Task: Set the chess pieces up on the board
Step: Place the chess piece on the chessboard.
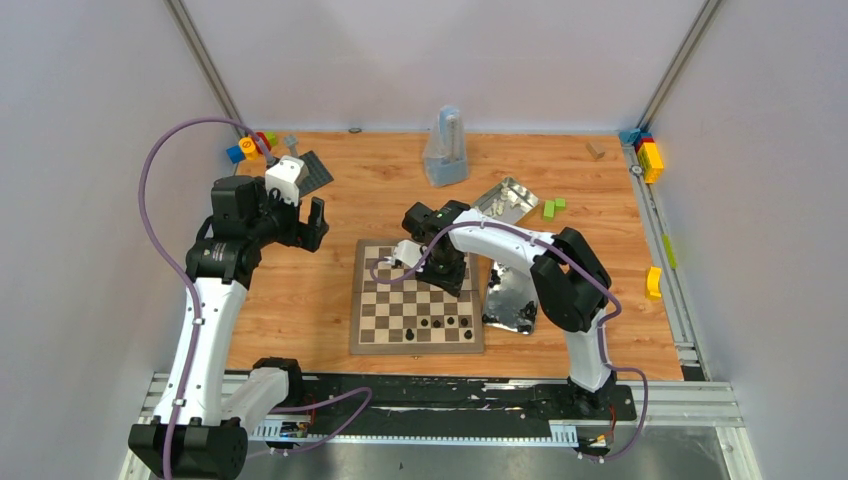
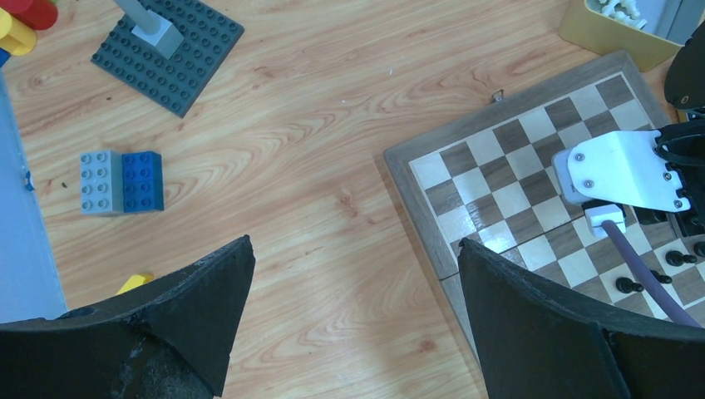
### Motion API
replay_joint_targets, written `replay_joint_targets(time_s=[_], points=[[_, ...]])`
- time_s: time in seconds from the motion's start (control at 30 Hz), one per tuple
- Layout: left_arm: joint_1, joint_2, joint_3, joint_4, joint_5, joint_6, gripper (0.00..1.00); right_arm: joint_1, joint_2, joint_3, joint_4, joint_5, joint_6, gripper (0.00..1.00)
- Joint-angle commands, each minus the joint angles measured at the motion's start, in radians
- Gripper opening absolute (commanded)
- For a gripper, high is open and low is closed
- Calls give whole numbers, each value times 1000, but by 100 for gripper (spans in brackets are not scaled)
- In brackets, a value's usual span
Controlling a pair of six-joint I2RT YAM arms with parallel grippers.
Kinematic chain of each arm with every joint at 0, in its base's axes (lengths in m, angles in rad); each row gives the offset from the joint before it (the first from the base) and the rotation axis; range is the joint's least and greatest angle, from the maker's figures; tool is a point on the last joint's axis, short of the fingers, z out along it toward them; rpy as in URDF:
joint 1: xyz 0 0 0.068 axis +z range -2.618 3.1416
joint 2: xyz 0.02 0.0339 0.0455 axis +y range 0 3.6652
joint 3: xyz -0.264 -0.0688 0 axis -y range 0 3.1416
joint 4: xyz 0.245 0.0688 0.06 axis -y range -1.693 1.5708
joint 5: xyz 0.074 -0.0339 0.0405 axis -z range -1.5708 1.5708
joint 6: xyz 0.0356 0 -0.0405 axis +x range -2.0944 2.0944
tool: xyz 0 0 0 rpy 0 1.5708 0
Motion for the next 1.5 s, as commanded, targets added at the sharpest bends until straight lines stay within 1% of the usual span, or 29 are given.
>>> replay_joint_targets(time_s=[0.0, 0.17, 0.37, 0.7, 0.83, 0.97, 1.47], points=[[10, -4, -7, 37, 14, -10, 100, -2, -47, 20, 6, -34, 18, 8], [11, -6, -6, 37, 4, -13, 100, 4, -45, 59, -14, -46, 27, 3], [18, -7, -3, 43, -30, -35, 100, 51, -26, 129, -33, -52, 46, 2], [163, 2, 22, 51, -37, -102, 100, 171, 71, 281, -75, -45, 58, 3], [228, 11, 25, 53, -19, -124, 100, 205, 106, 304, -83, -39, 57, 4], [264, 25, 23, 57, 10, -137, 100, 221, 133, 313, -84, -41, 58, 5], [303, 23, 8, 74, 49, -143, 100, 277, 174, 321, -94, -51, 58, 6]])
